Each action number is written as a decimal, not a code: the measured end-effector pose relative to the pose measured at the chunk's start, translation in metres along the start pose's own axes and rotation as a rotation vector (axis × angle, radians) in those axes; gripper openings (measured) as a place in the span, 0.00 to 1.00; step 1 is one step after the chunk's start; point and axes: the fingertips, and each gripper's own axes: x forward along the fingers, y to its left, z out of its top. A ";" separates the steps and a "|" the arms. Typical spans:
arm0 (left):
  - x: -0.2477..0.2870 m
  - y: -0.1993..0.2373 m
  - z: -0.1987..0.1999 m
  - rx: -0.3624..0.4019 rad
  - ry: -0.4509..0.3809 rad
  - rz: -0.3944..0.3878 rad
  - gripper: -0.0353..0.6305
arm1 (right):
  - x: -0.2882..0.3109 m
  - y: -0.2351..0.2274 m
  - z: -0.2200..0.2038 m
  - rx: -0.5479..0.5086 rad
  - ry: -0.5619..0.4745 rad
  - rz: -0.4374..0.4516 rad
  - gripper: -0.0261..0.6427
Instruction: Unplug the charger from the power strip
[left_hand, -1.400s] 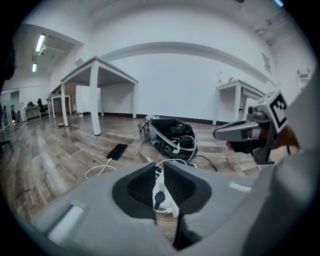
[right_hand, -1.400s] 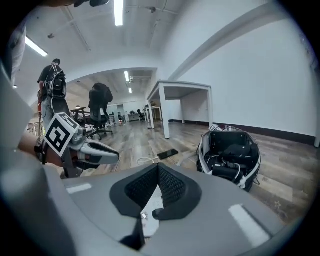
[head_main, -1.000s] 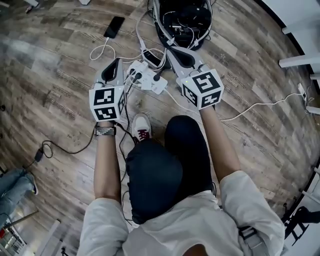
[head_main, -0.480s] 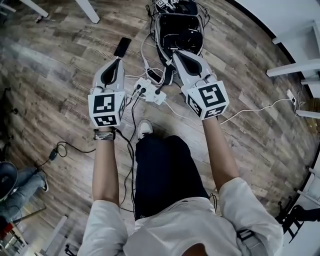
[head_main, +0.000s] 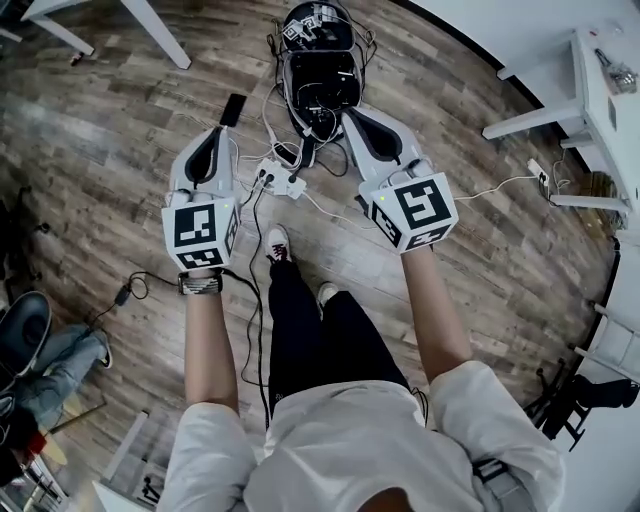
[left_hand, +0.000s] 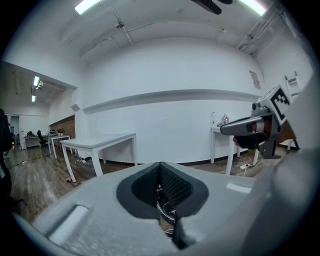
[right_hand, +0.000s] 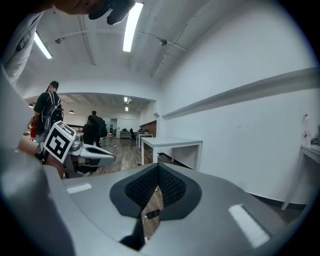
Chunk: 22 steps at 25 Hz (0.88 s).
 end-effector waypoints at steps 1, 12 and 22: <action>-0.010 -0.003 0.021 0.004 -0.001 0.000 0.06 | -0.010 0.001 0.018 0.009 0.002 0.001 0.04; -0.105 -0.055 0.179 0.012 -0.077 0.037 0.06 | -0.120 0.002 0.159 0.047 -0.045 0.013 0.04; -0.201 -0.103 0.237 -0.028 -0.105 0.069 0.06 | -0.209 0.023 0.229 0.089 -0.076 0.043 0.04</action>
